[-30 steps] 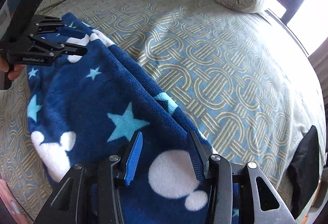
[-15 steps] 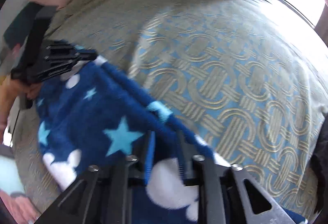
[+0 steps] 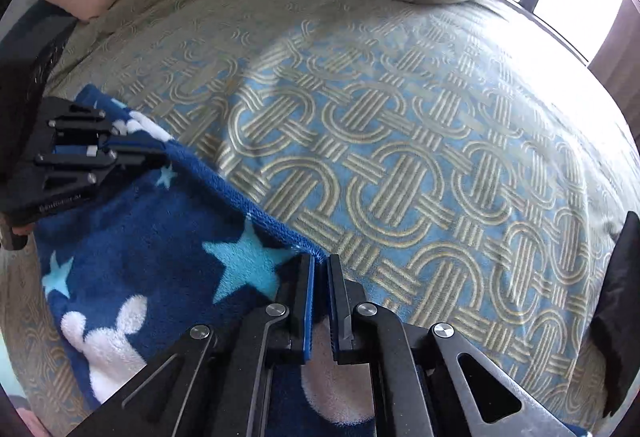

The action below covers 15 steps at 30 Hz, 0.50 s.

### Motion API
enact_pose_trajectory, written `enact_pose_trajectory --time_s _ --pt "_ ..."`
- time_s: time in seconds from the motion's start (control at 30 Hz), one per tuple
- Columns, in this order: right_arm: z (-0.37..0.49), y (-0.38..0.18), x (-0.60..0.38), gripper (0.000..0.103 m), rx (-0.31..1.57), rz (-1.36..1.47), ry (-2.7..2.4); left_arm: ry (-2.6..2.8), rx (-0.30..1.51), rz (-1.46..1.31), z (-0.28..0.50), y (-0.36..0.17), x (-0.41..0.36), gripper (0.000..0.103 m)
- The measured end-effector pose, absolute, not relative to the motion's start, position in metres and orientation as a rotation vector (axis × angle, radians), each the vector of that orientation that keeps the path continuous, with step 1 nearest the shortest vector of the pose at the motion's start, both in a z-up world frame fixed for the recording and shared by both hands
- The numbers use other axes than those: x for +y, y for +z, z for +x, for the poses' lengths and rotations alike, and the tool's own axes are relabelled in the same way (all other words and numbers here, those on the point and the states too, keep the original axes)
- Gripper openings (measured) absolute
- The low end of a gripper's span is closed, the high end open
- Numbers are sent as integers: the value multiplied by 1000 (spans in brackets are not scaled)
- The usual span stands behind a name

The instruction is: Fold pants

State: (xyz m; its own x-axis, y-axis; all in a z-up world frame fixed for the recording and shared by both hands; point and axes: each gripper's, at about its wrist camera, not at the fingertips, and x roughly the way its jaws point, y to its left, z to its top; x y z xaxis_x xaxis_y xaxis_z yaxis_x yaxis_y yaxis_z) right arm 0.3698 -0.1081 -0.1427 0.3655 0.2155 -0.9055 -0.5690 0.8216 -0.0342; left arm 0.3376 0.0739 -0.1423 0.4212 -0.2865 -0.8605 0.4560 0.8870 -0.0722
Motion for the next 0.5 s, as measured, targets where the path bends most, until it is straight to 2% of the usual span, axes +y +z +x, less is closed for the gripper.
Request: enact_pose_trajectory --time_s 0.03,0.1,0.17,0.23,0.37,0.43,0.5 --pt "372 -152 -104 11 1121 -402 522 -462 1032 198 337 -140 73 13" --pt "362 -150 -98 21 1070 -470 497 -424 998 242 331 -133 76 27" --pt "356 -136 -102 47 1017 -489 447 -371 969 264 318 -126 94 47" --pt "342 -120 -119 50 990 -419 405 -339 961 227 306 -121 119 50" --pt "288 -105 -152 50 1067 -202 556 -254 963 94 263 -123 183 51" --pt "246 -115 -156 51 1106 -175 638 -154 973 51 243 -130 212 51" --pt "208 -143 -157 57 1202 -221 690 -40 968 -17 218 -134 241 51"
